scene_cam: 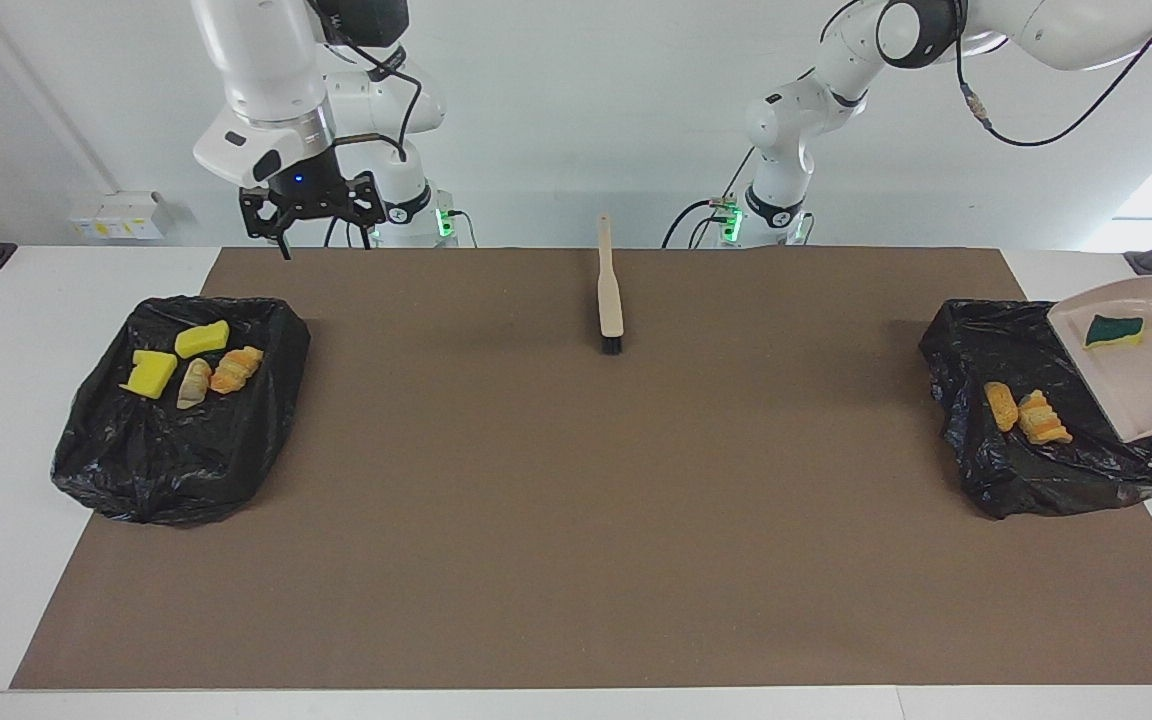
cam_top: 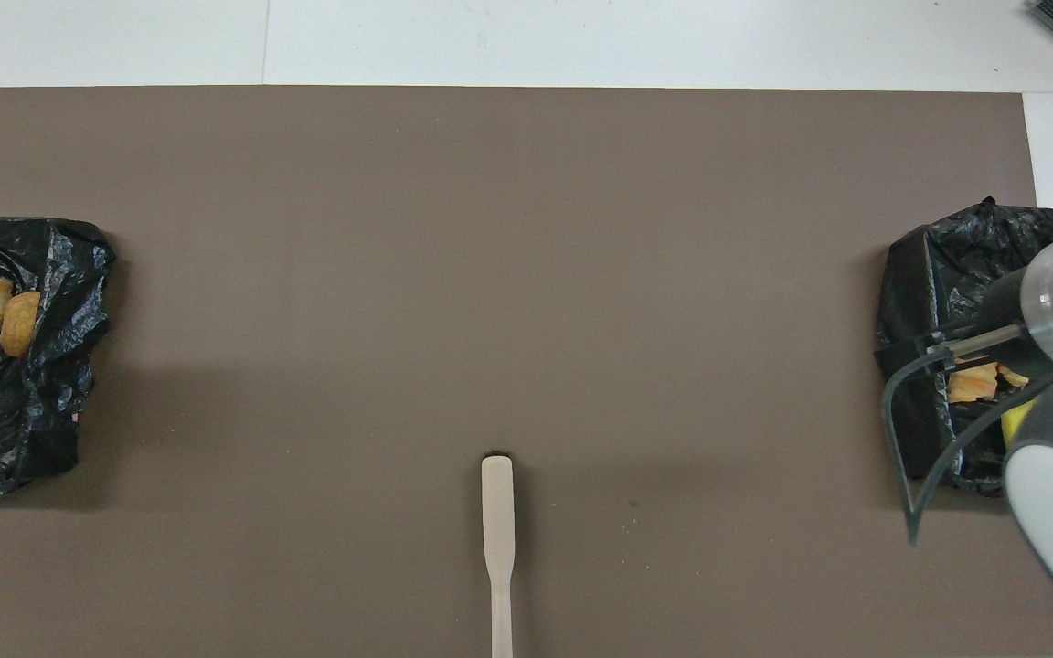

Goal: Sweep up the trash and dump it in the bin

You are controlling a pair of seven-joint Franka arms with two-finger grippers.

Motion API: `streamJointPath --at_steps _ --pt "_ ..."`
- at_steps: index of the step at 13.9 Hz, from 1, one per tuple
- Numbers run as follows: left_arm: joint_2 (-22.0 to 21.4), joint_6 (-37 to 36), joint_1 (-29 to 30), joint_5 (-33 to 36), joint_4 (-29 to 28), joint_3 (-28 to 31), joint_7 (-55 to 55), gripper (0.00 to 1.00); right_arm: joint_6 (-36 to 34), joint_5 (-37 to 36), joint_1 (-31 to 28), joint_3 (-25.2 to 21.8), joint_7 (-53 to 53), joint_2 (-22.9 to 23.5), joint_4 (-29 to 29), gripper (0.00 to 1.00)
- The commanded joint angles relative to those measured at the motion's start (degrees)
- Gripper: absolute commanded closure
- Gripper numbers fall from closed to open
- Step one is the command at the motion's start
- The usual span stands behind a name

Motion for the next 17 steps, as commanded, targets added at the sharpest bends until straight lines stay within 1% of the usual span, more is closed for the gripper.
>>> streamJointPath --at_steps 1,3,5,6,7,9,11,12,15,17 --pt "-5.59 6.13 -2.63 5.53 -9.63 0.76 -4.0 1.0 -0.51 1.44 -4.17 0.84 5.22 1.14 1.97 0.0" --pt "-8.32 8.6 -2.54 6.23 -14.56 0.85 -7.95 1.0 -0.59 3.29 -6.01 0.83 8.22 1.23 3.27 0.0" --pt "-9.21 8.09 -3.76 9.99 -15.9 0.85 -16.98 1.0 -0.51 4.61 -7.25 0.83 8.14 1.67 3.72 0.0" --pt "-9.65 7.21 -5.51 12.37 -15.99 0.94 -18.76 1.0 -0.59 4.7 -7.34 0.83 8.14 1.76 4.07 0.0" --pt "-10.0 5.81 -5.7 13.96 -15.64 0.85 -18.61 1.0 -0.51 4.88 -7.25 0.83 8.32 1.67 3.99 0.0" --pt "-11.76 5.27 -5.71 13.54 -15.99 0.76 -18.34 1.0 0.63 5.14 -7.16 0.57 8.32 1.32 3.55 0.0" --pt "-11.85 5.18 -5.88 13.45 -16.34 0.76 -18.87 1.0 1.16 5.05 -6.99 0.57 8.32 1.06 3.2 0.0" --pt "-11.94 5.44 -6.67 13.54 -17.47 0.76 -19.74 1.0 1.16 5.14 -6.9 0.57 8.41 0.71 2.59 0.0" --pt "-13.07 2.82 -7.64 12.84 -20.2 0.76 -27.55 1.0 1.08 5.67 -6.99 0.48 8.84 0.27 1.88 0.0" --pt "-13.61 -2.09 -8.69 8.73 -21.26 0.76 -37.02 1.0 1.42 6.72 -7.34 0.4 10.95 0.27 1.27 0.0"
